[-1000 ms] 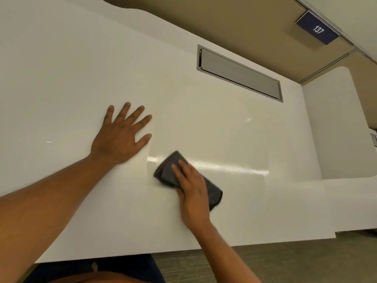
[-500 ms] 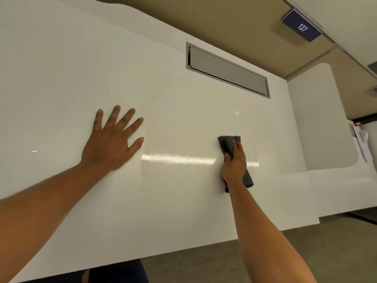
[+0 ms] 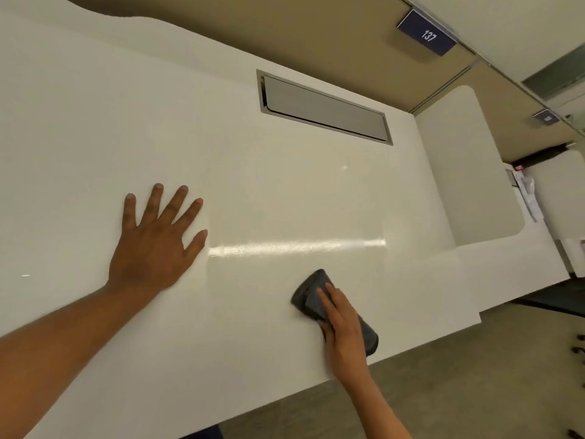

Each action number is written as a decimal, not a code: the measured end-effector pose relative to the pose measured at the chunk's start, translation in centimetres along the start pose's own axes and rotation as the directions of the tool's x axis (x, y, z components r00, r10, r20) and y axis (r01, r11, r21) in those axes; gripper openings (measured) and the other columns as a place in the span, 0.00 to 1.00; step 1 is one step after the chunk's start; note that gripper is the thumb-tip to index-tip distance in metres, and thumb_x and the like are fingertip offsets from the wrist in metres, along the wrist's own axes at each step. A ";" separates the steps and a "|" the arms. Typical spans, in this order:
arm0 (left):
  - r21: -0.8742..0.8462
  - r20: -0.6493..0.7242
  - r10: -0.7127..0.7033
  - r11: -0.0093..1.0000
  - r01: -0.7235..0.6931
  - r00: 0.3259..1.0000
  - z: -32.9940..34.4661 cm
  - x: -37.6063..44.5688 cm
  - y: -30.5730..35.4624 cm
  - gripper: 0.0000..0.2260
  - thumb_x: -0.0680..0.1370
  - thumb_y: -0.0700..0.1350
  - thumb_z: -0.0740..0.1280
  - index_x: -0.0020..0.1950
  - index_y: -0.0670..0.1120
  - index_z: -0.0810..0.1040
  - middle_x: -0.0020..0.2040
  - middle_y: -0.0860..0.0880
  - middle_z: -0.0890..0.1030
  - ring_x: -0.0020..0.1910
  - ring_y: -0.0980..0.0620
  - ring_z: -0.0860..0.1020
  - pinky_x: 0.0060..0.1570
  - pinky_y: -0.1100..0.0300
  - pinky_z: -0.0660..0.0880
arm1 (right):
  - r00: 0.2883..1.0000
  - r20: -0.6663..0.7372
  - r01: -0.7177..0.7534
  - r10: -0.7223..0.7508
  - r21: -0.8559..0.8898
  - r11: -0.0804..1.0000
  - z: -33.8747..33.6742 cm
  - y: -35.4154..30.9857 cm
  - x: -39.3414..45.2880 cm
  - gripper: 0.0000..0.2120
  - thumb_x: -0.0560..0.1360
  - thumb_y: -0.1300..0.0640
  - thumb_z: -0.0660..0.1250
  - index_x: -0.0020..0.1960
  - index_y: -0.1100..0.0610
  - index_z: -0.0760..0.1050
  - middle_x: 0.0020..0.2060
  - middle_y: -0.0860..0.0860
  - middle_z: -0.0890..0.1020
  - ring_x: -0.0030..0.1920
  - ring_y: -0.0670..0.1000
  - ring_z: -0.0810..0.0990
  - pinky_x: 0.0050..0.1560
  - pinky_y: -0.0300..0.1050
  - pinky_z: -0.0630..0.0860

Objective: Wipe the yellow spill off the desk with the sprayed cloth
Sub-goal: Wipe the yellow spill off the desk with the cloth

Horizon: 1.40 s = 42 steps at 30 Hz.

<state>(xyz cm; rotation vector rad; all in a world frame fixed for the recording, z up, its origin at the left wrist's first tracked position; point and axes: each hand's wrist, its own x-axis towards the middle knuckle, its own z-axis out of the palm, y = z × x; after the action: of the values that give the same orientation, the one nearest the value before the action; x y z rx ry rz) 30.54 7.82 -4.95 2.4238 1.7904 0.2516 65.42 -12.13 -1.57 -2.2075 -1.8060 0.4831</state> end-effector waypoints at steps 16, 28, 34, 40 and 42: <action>-0.003 -0.036 -0.004 1.000 0.004 0.999 0.8 0.0 -0.1 0.30 0.85 0.64 0.46 0.86 0.56 0.59 0.87 0.50 0.58 0.86 0.39 0.55 0.82 0.32 0.47 | 0.977 -0.140 -0.164 0.158 -0.029 0.986 0.5 -4.8 23.5 0.29 0.81 0.61 0.64 0.81 0.52 0.64 0.81 0.53 0.65 0.78 0.57 0.66 0.77 0.51 0.61; -0.030 -0.011 -0.009 1.000 0.008 1.000 0.6 0.0 -0.2 0.30 0.85 0.64 0.46 0.85 0.56 0.60 0.87 0.51 0.58 0.87 0.40 0.54 0.83 0.32 0.47 | 0.999 -0.031 0.036 -0.036 0.002 0.999 1.8 -4.3 8.4 0.31 0.82 0.63 0.65 0.81 0.44 0.63 0.81 0.47 0.64 0.81 0.50 0.61 0.80 0.49 0.58; -0.031 -0.009 -0.024 0.999 0.024 1.000 0.5 0.1 0.0 0.30 0.84 0.64 0.48 0.85 0.56 0.61 0.87 0.52 0.58 0.87 0.41 0.54 0.83 0.33 0.48 | 0.937 -0.191 -0.305 0.292 -0.044 0.951 -0.9 -2.8 24.7 0.28 0.83 0.61 0.62 0.82 0.52 0.63 0.81 0.53 0.63 0.78 0.60 0.66 0.77 0.56 0.64; -0.005 -0.035 -0.012 1.000 0.012 0.999 0.9 0.1 -0.2 0.29 0.85 0.64 0.47 0.86 0.56 0.59 0.87 0.51 0.58 0.87 0.41 0.54 0.83 0.33 0.47 | 0.995 -0.102 -0.037 0.021 -0.161 0.986 2.5 -11.1 29.0 0.28 0.83 0.58 0.62 0.82 0.53 0.61 0.82 0.53 0.63 0.77 0.59 0.66 0.75 0.56 0.65; 0.002 -0.045 -0.008 1.000 0.009 0.999 0.9 0.0 -0.2 0.30 0.86 0.64 0.47 0.86 0.56 0.60 0.87 0.50 0.59 0.87 0.40 0.55 0.82 0.33 0.49 | 0.994 -0.072 0.068 -0.079 -0.146 0.987 4.0 -13.1 26.8 0.28 0.82 0.59 0.64 0.81 0.52 0.63 0.81 0.53 0.65 0.77 0.58 0.66 0.76 0.53 0.63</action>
<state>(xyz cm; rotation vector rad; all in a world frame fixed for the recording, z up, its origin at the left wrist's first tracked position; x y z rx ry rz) 30.53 7.92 -5.83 2.4305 1.8200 0.3065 56.78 16.68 -2.68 -2.2076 -1.9280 0.2560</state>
